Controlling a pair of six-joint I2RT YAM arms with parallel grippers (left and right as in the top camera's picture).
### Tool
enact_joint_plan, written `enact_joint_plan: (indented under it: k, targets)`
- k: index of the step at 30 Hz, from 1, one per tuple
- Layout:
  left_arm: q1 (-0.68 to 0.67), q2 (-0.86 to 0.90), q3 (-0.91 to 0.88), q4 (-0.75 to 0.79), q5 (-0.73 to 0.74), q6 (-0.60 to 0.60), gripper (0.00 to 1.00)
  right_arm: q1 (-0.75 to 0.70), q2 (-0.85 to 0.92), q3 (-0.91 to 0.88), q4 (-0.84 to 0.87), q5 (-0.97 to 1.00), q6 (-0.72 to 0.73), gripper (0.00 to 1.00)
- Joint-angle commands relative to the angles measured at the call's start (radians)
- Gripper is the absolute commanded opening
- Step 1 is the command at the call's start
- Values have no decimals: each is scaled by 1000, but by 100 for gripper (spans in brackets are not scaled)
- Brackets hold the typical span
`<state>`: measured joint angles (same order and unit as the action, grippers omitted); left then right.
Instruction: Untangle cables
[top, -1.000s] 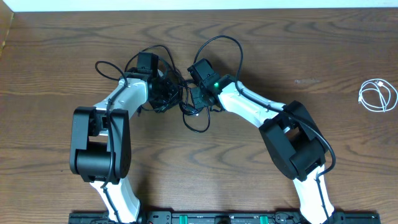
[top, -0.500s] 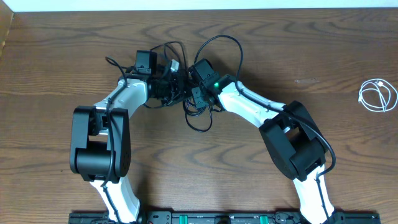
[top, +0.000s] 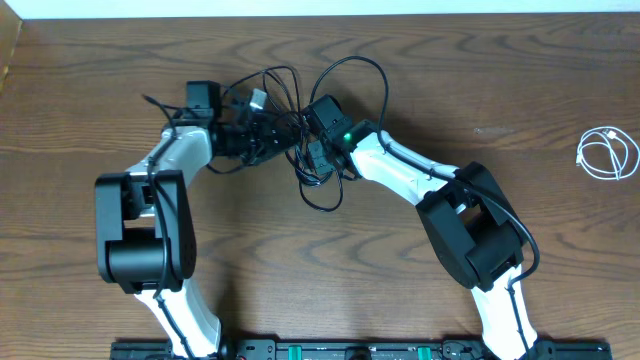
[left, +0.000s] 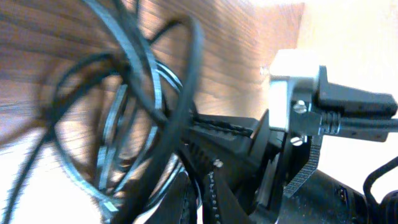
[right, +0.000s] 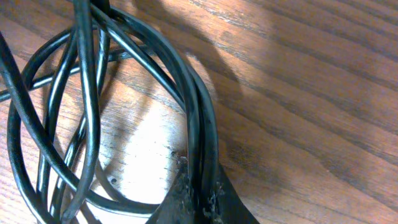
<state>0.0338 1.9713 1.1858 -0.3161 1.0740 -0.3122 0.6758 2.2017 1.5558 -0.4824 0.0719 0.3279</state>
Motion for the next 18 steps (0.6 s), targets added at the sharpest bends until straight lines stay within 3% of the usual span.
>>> enact_joint_plan:
  k: [1, 10, 18]
  targets:
    - [41, 8, -4, -44, -77, 26, 7, 12, 11, -8, -5, 35, -23, 1]
    - [63, 8, -4, -182, -587, -251, 7, 11, 11, -8, -5, 58, -23, 2]
    - [64, 8, -4, -188, -624, -269, 7, 11, 11, -8, -5, 58, -23, 2]
